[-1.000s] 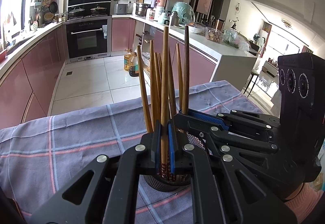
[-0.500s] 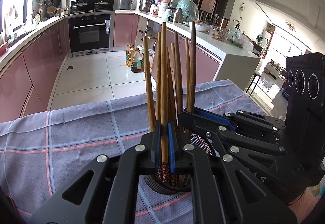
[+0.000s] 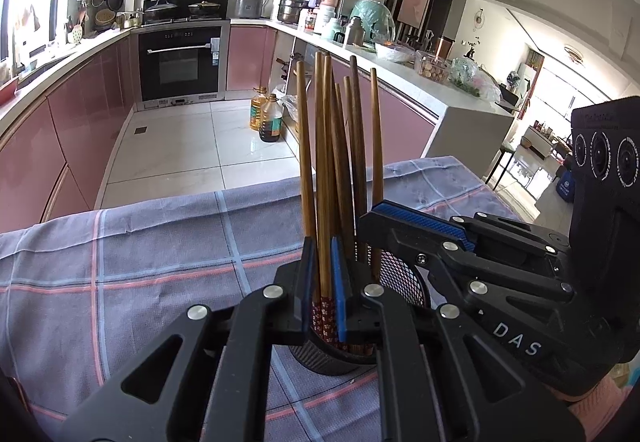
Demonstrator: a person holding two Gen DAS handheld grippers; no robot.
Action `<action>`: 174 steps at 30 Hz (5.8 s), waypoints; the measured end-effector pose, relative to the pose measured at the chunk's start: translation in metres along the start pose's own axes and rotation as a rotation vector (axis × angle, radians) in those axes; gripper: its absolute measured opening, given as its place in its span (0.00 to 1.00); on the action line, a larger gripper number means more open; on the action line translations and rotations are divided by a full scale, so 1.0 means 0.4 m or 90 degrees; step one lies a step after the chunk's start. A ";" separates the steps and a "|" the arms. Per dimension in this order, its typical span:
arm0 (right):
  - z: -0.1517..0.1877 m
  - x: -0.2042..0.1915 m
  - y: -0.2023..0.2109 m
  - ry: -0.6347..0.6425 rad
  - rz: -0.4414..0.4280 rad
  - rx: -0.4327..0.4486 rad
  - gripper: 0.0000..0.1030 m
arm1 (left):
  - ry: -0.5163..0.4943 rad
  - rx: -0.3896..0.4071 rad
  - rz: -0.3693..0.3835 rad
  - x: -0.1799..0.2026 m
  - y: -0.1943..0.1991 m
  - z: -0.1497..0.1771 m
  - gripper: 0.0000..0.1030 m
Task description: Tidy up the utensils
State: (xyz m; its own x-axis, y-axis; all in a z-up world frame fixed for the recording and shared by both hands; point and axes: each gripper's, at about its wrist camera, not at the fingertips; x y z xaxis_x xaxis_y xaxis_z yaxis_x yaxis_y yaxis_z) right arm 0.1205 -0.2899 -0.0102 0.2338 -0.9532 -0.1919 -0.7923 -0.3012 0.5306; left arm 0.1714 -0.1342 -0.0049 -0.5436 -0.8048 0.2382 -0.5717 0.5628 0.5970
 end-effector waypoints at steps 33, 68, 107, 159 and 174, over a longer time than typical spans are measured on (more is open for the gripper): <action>0.145 -0.086 0.169 0.045 0.082 0.132 0.93 | 0.019 0.242 -0.253 -0.009 0.351 0.226 0.95; 0.194 -0.106 0.210 0.040 0.105 0.178 0.94 | 0.021 0.293 -0.317 0.011 0.411 0.275 0.95; 0.195 -0.102 0.213 0.035 0.103 0.185 0.94 | 0.018 0.292 -0.320 0.011 0.398 0.272 0.95; 0.220 -0.117 0.208 0.037 0.145 0.237 0.93 | 0.001 0.315 -0.337 0.019 0.368 0.291 0.95; 0.220 -0.118 0.206 0.039 0.143 0.232 0.94 | 0.004 0.313 -0.334 0.019 0.361 0.290 0.95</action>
State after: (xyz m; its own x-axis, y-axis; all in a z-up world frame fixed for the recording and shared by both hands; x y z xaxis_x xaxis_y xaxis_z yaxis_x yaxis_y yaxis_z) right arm -0.0055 -0.2672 -0.0301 0.0563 -0.9972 -0.0500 -0.9722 -0.0661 0.2248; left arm 0.0134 -0.0372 -0.0056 -0.1179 -0.9928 0.0199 -0.9680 0.1194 0.2206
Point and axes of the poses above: each gripper's, at about its wrist camera, not at the fingertips, and y roughly against the way its jaws point, x to its right, z to its underside, and after that the axes turned 5 degrees about z, right-handed
